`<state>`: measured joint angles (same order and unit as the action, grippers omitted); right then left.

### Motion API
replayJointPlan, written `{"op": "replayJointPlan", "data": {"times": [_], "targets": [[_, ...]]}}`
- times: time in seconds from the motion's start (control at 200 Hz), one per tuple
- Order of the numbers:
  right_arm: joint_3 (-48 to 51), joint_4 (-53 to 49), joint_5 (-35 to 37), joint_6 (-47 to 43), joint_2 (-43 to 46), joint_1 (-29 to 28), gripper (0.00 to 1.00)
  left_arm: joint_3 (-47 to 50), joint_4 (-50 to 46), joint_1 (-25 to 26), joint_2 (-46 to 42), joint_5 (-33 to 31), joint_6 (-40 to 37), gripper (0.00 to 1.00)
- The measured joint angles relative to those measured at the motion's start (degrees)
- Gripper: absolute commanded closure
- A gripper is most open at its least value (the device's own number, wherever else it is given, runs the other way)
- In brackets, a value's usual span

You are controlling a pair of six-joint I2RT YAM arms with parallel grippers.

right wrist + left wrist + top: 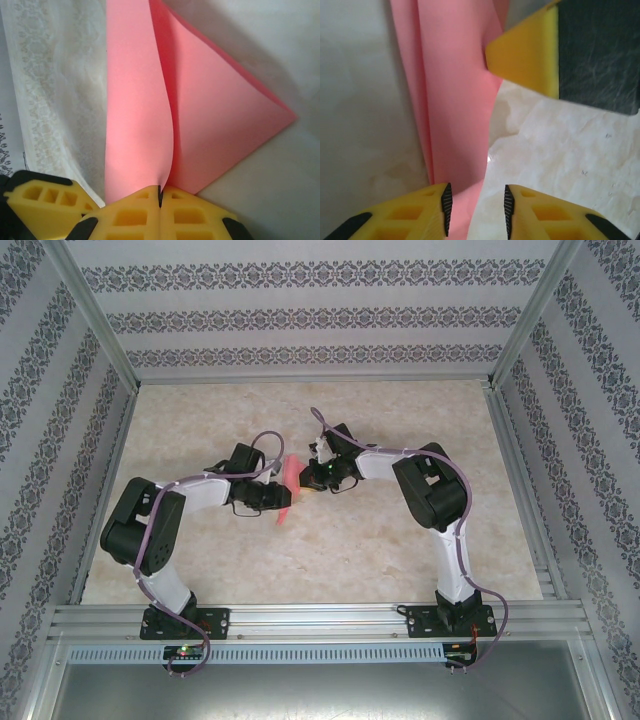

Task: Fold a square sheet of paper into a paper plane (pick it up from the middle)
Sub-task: Fold the wing for the fifth time at the center of the table.

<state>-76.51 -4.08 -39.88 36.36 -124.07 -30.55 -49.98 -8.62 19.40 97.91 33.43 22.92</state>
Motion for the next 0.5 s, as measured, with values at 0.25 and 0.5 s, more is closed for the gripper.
{"op": "replayJointPlan", "data": {"times": [0.25,0.5], "targets": [[-0.04,-0.04,0.13,-0.33,0.0,-0.11,0.95,-5.7,-1.4,-0.66,1.49,-2.36,-0.79,0.59],[-0.11,0.04,0.17,-0.28,0.0,-0.46,0.95,-8.92,-4.17,-1.14,7.17,-3.72,-2.78,0.58]]}}
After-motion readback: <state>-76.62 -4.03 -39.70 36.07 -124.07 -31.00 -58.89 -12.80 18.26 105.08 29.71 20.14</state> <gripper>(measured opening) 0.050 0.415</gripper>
